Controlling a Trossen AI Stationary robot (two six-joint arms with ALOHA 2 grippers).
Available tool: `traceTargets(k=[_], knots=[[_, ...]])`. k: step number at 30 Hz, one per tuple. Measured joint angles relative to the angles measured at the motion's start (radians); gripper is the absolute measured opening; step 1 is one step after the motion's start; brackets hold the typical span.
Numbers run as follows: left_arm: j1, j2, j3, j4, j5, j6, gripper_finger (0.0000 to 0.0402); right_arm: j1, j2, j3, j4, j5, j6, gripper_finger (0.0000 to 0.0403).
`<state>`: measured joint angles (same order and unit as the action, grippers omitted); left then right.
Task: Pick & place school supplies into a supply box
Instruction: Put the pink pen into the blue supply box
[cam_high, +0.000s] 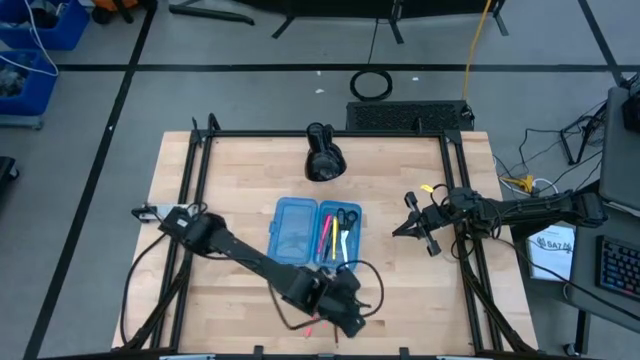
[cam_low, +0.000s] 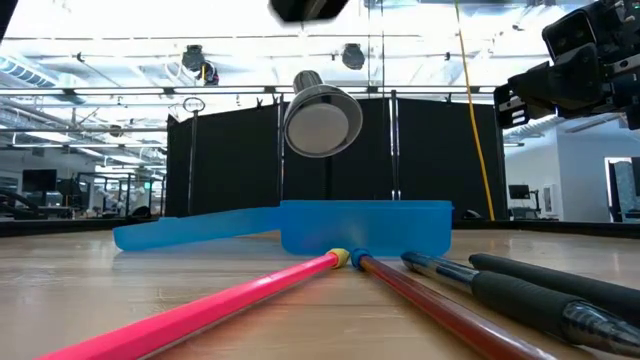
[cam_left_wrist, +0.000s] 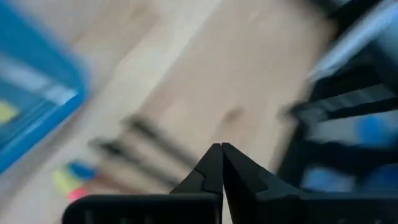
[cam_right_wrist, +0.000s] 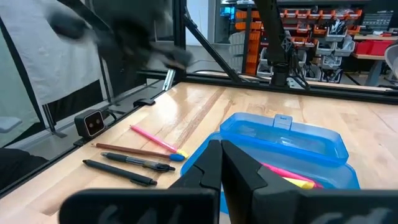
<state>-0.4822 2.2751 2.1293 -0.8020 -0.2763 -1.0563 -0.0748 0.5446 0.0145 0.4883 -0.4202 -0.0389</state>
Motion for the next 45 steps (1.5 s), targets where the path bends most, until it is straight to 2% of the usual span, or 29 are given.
traceTargets(k=[7, 11, 17, 21, 28, 35, 45], knots=[[0.037, 0.048, 0.002, -0.246, 0.103, -0.072, 0.0038, 0.000, 0.002, 0.000, 0.009, 0.000, -0.003, 0.0000], [0.055, 0.060, 0.001, -0.247, 0.168, -0.071, 0.0079, 0.000, 0.002, 0.000, 0.008, 0.000, -0.003, 0.0000], [0.075, 0.072, -0.047, -0.247, 0.200, -0.071, 0.0160, 0.000, 0.002, 0.000, 0.006, 0.000, -0.003, 0.0000], [0.080, 0.069, -0.106, -0.236, 0.239, -0.072, 0.0187, 0.000, 0.002, 0.000, 0.002, 0.000, -0.003, 0.0000], [0.079, 0.070, -0.165, -0.226, 0.249, -0.079, 0.0182, 0.000, 0.002, 0.000, 0.001, 0.002, -0.003, 0.0000], [0.080, 0.067, -0.237, -0.099, 0.248, -0.082, 0.0160, 0.000, 0.002, 0.000, 0.001, 0.003, -0.003, 0.0000], [0.061, 0.064, -0.347, -0.113, 0.258, -0.168, 0.0122, 0.000, 0.002, 0.000, 0.000, 0.004, -0.003, 0.0000]])
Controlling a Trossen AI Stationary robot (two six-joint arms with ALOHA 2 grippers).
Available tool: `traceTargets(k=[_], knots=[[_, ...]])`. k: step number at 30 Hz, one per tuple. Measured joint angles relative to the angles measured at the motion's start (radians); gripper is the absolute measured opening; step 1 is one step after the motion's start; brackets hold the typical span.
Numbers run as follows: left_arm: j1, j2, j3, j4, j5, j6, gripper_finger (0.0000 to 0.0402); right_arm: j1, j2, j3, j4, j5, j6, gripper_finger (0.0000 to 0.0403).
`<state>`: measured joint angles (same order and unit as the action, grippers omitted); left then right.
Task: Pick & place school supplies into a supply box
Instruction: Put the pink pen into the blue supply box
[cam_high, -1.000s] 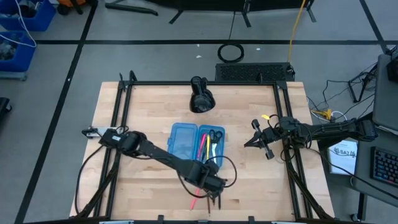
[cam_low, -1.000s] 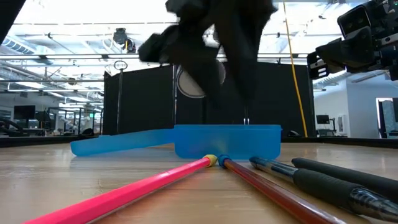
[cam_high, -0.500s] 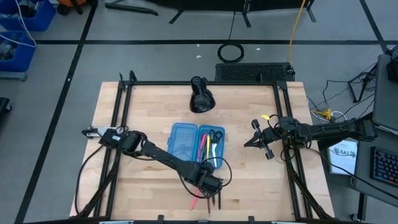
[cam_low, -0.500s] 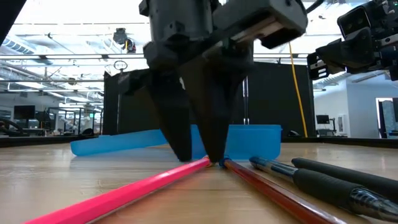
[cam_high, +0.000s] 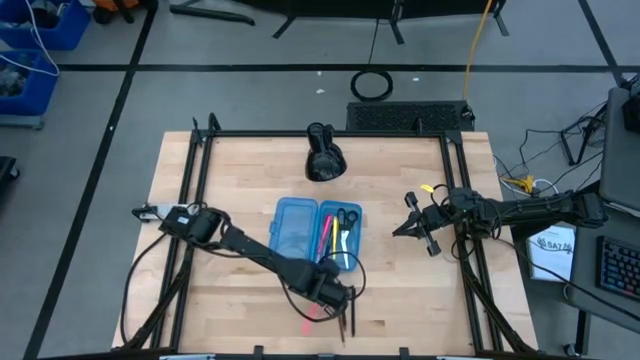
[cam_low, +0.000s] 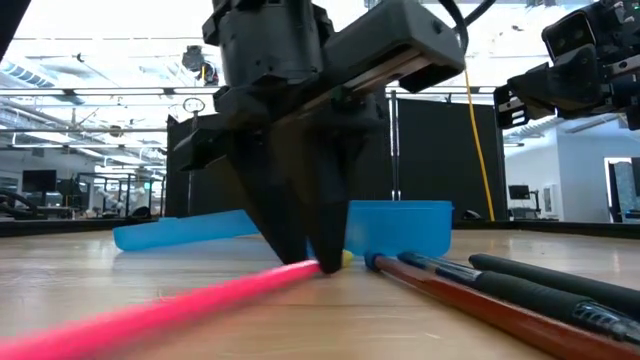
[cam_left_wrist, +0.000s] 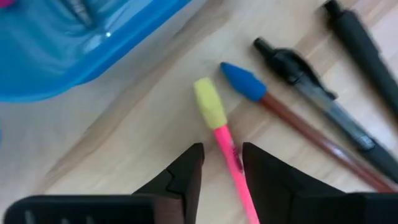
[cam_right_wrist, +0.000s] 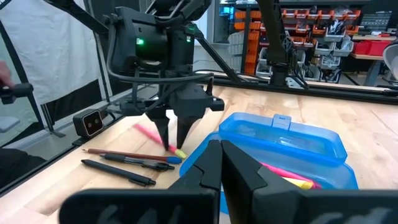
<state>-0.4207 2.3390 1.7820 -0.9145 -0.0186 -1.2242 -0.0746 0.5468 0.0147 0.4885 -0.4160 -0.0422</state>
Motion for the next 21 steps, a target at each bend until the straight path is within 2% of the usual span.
traceTargets(k=[9, 13, 17, 21], knots=[[-0.027, 0.000, -0.003, -0.036, -0.027, 0.065, 0.0067, 0.000, 0.000, 0.000, 0.000, 0.000, 0.000, 0.0000], [-0.041, 0.000, -0.002, -0.045, -0.071, 0.093, 0.0044, 0.000, 0.000, 0.000, 0.000, 0.000, 0.000, 0.0000], [-0.033, 0.000, -0.003, -0.017, -0.059, 0.102, 0.0014, 0.000, 0.000, 0.000, -0.004, 0.000, 0.003, 0.0000], [-0.030, -0.001, -0.003, 0.019, -0.065, 0.115, 0.0013, 0.000, 0.000, 0.000, -0.008, 0.000, 0.003, 0.0000]])
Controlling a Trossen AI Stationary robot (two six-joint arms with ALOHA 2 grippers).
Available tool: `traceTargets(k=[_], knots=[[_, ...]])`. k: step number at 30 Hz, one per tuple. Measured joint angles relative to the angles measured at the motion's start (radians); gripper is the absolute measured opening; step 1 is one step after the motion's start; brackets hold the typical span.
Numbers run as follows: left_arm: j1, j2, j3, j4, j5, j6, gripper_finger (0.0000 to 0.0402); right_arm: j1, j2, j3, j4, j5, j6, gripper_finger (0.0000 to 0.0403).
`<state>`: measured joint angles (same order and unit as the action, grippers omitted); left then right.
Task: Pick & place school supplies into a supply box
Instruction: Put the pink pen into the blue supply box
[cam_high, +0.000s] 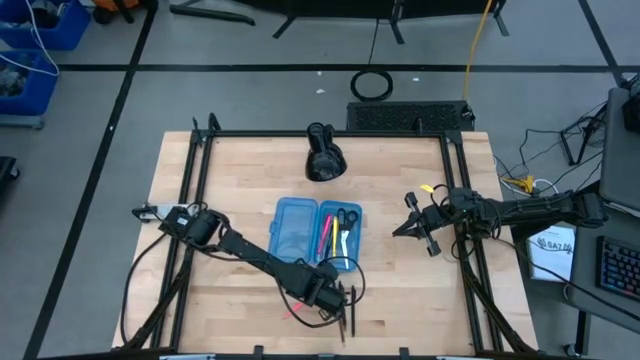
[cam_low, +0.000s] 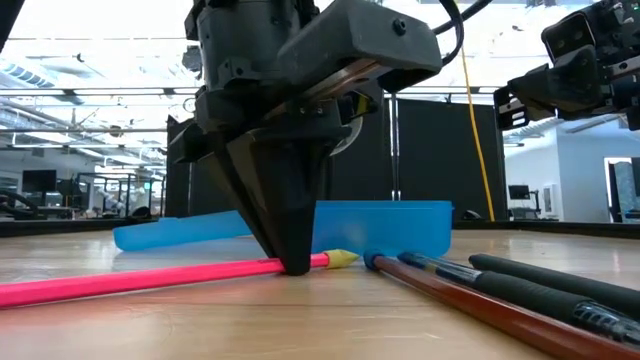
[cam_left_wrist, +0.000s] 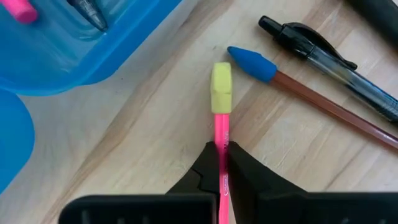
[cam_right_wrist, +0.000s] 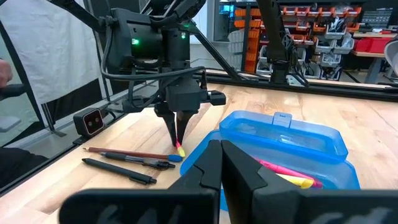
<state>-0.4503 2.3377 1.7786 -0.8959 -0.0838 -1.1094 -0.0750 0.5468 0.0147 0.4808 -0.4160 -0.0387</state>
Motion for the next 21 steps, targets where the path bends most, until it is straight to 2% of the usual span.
traceTargets(k=[12, 21], knots=[[-0.017, -0.077, -0.008, 0.001, -0.119, -0.046, 0.0011, 0.000, 0.001, 0.000, 0.000, 0.000, 0.000, 0.0000], [-0.017, -0.089, -0.005, 0.013, -0.120, -0.054, 0.0011, 0.000, 0.001, 0.000, 0.001, 0.000, -0.001, 0.0000]])
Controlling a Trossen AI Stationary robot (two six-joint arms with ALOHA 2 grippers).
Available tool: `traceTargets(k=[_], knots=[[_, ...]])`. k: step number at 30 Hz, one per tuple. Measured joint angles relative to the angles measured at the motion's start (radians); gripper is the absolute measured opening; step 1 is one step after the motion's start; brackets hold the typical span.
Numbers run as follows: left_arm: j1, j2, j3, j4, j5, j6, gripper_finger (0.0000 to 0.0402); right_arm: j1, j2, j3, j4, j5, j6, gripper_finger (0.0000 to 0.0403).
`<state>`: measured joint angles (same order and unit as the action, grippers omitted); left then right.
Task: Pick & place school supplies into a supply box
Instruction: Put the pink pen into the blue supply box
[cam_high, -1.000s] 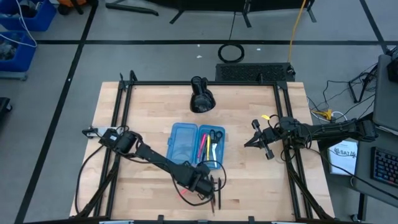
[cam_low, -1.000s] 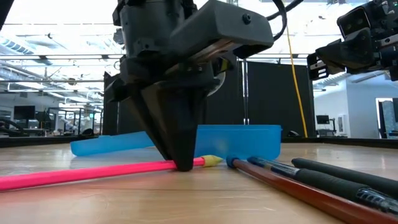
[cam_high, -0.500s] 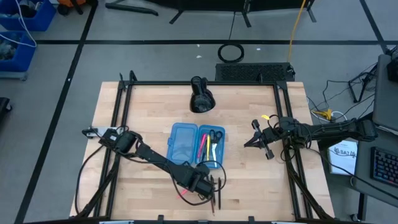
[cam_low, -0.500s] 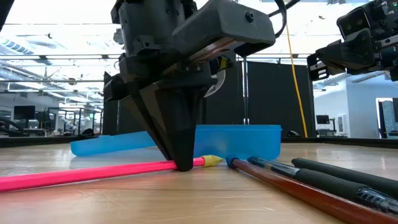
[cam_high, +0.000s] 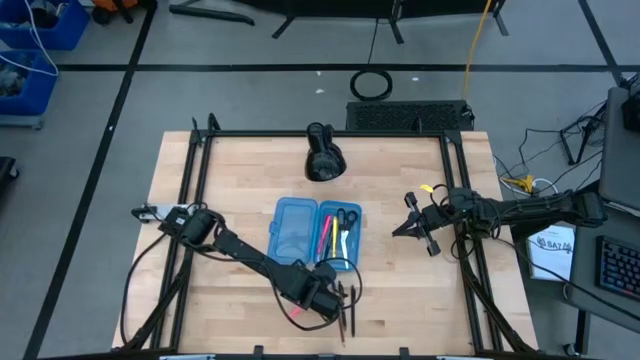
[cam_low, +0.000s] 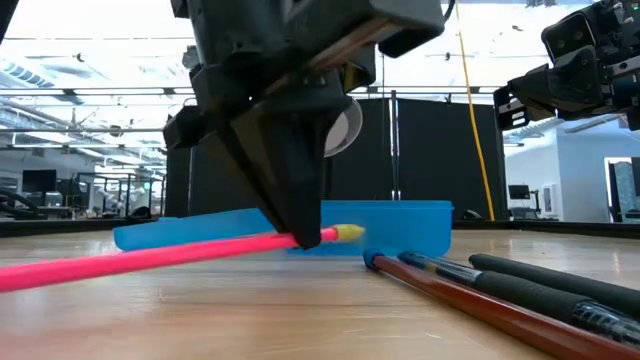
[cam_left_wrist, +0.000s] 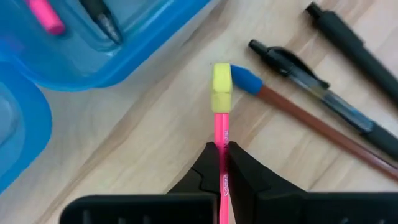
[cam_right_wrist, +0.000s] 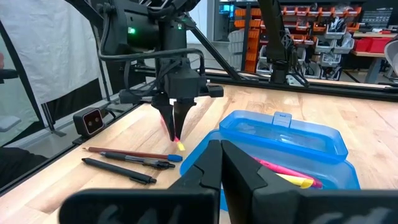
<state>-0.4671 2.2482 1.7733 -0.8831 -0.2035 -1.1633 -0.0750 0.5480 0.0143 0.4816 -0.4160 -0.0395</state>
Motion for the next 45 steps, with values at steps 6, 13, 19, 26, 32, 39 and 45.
traceTargets(k=[6, 13, 19, 26, 32, 39, 45], knots=[[0.003, -0.034, 0.056, 0.008, -0.015, 0.027, 0.0011, 0.000, 0.000, 0.000, 0.000, 0.000, -0.001, 0.0000], [0.045, -0.102, 0.211, -0.003, -0.183, 0.054, 0.0010, 0.000, 0.005, 0.000, 0.016, 0.000, 0.001, 0.0000], [0.125, -0.120, 0.224, -0.017, -0.278, -0.067, 0.0016, 0.000, 0.005, 0.000, 0.019, 0.000, 0.001, 0.0000], [0.211, -0.120, 0.160, -0.020, -0.349, -0.069, 0.0010, 0.000, 0.005, 0.000, 0.021, -0.003, 0.018, 0.0000], [0.271, -0.120, 0.086, -0.010, -0.278, -0.102, 0.0010, 0.000, 0.005, 0.000, 0.023, -0.003, 0.021, 0.0000], [0.320, -0.120, 0.005, 0.026, -0.184, -0.139, 0.0010, 0.000, 0.005, 0.000, 0.023, -0.004, 0.020, 0.0000], [0.352, -0.120, -0.042, 0.032, -0.143, -0.142, 0.0010, 0.000, 0.005, 0.000, 0.023, -0.004, 0.019, 0.0000]])
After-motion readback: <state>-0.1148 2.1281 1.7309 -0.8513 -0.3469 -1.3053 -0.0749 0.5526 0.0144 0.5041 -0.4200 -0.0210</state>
